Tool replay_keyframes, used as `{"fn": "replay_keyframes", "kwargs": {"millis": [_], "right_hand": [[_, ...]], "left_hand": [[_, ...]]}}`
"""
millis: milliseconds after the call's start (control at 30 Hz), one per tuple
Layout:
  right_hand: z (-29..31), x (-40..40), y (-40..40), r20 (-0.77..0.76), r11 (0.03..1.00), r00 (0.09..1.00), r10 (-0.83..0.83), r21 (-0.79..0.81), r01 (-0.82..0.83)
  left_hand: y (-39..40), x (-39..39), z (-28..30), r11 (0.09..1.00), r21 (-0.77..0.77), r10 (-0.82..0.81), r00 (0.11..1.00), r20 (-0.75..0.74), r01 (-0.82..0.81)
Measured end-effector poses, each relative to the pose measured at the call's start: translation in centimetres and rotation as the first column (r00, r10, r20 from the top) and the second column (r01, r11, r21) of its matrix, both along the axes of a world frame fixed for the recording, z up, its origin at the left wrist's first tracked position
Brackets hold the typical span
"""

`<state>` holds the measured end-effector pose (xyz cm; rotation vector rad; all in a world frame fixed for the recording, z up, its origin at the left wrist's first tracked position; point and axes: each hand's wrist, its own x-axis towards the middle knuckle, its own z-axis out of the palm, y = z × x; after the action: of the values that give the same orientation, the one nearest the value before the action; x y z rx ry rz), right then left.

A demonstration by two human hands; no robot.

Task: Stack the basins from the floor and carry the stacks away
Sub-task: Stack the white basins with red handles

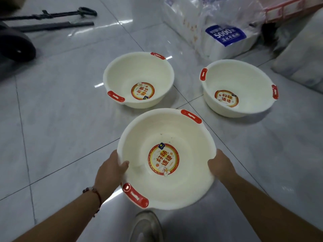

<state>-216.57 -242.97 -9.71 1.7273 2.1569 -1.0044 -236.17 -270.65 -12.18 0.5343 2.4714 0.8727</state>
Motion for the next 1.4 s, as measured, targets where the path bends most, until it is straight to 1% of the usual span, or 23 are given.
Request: {"fn": "replay_keyframes", "kwargs": {"millis": [67, 133, 200, 267, 333, 367, 400, 467, 533, 567, 633, 667, 733, 867, 1000, 1067, 1100, 1167, 1200, 1233, 1300, 1333, 1400], "right_hand": [[-0.5, 0.0, 0.1, -0.009, 1.000, 1.000, 0.020, 0.023, -0.019], [-0.8, 0.0, 0.4, -0.017, 0.998, 0.999, 0.046, 0.039, -0.045], [-1.2, 0.2, 1.0, 0.004, 0.998, 0.998, 0.057, 0.041, -0.057], [-1.2, 0.3, 1.8, 0.044, 0.998, 0.997, 0.065, 0.022, -0.066], [-0.9, 0.2, 2.6, 0.112, 0.993, 0.987, 0.118, -0.011, -0.118], [-0.5, 0.0, 2.9, 0.157, 0.986, 0.974, 0.164, -0.011, -0.164], [-0.1, -0.5, 3.1, 0.204, 0.974, 0.956, 0.211, 0.036, -0.223], [1.5, -2.9, 3.4, 0.245, 0.915, 0.929, 0.278, 0.227, -0.334], [3.1, -6.5, 3.6, 0.202, 0.815, 0.898, 0.391, 0.377, -0.439], [3.5, -8.7, 3.7, 0.196, 0.746, 0.854, 0.482, 0.420, -0.517], [3.7, -13.1, 4.2, 0.223, 0.591, 0.728, 0.649, 0.456, -0.666], [3.6, -15.4, 4.5, 0.237, 0.531, 0.672, 0.701, 0.456, -0.715], [2.9, -19.7, 5.0, 0.264, 0.457, 0.601, 0.754, 0.447, -0.769], [0.8, -25.1, 6.3, 0.300, 0.398, 0.530, 0.793, 0.403, -0.824], [-1.0, -28.4, 8.1, 0.310, 0.423, 0.492, 0.813, 0.266, -0.866], [-1.7, -28.9, 8.6, 0.278, 0.464, 0.504, 0.818, 0.201, -0.863], [-1.8, -28.9, 8.6, 0.220, 0.553, 0.586, 0.780, 0.197, -0.810], [-2.2, -29.3, 9.0, 0.073, 0.772, 0.798, 0.598, 0.215, -0.598], [-2.2, -29.4, 9.1, -0.002, 0.850, 0.868, 0.497, 0.201, -0.487], [-2.1, -29.5, 9.2, -0.063, 0.915, 0.919, 0.388, 0.140, -0.377], [-1.7, -29.6, 9.2, -0.209, 0.988, 0.967, 0.148, -0.014, -0.154], [-1.7, -29.7, 9.5, -0.302, 0.993, 0.953, 0.000, -0.112, -0.036], [-1.4, -29.7, 9.7, -0.429, 0.924, 0.844, -0.324, -0.337, 0.183]], "left_hand": [[0.4, 0.1, -0.2, 1.000, -0.016, 0.000, 0.999, -0.044, -0.001], [1.3, -0.4, -0.8, 0.996, -0.075, 0.036, 0.997, -0.065, -0.041], [2.5, -0.9, -1.1, 0.989, -0.141, 0.025, 0.997, -0.077, -0.035], [3.6, -1.4, -1.1, 0.977, -0.210, -0.072, 0.990, -0.122, 0.045], [4.9, -1.6, -1.1, 0.948, -0.305, -0.161, 0.967, -0.199, 0.095], [5.6, -1.6, -1.2, 0.942, -0.323, -0.165, 0.960, -0.228, 0.085], [6.2, -1.4, -1.2, 0.949, -0.310, -0.139, 0.960, -0.243, 0.059], [7.2, -1.1, -1.1, 0.972, -0.233, -0.024, 0.967, -0.253, -0.036], [7.7, -1.2, -1.3, 0.980, -0.181, 0.027, 0.963, -0.268, -0.078], [7.7, -1.4, -1.4, 0.982, -0.175, 0.015, 0.961, -0.277, -0.065], [7.8, -2.0, -1.8, 0.981, -0.191, -0.035, 0.953, -0.300, -0.024], [7.9, -2.2, -2.0, 0.979, -0.206, -0.059, 0.949, -0.309, -0.006], [8.1, -2.6, -2.2, 0.976, -0.219, -0.076, 0.942, -0.328, 0.003], [9.0, -2.8, -2.6, 0.971, -0.238, -0.102, 0.928, -0.359, 0.014], [9.2, -2.9, -3.0, 0.967, -0.254, -0.106, 0.929, -0.354, 0.013], [9.1, -3.2, -3.1, 0.967, -0.255, -0.093, 0.933, -0.349, 0.001], [9.1, -3.2, -3.0, 0.968, -0.251, -0.090, 0.933, -0.348, 0.000], [9.2, -3.0, -3.0, 0.968, -0.252, -0.097, 0.931, -0.353, 0.005], [9.2, -3.0, -3.0, 0.966, -0.259, -0.100, 0.933, -0.346, 0.007], [9.3, -3.0, -2.9, 0.964, -0.267, -0.100, 0.936, -0.337, 0.007], [9.3, -3.0, -3.0, 0.960, -0.279, -0.097, 0.940, -0.327, 0.002], [9.4, -3.1, -3.0, 0.957, -0.289, -0.101, 0.939, -0.329, 0.001], [9.4, -3.1, -2.9, 0.954, -0.300, -0.106, 0.933, -0.343, -0.002]]}}
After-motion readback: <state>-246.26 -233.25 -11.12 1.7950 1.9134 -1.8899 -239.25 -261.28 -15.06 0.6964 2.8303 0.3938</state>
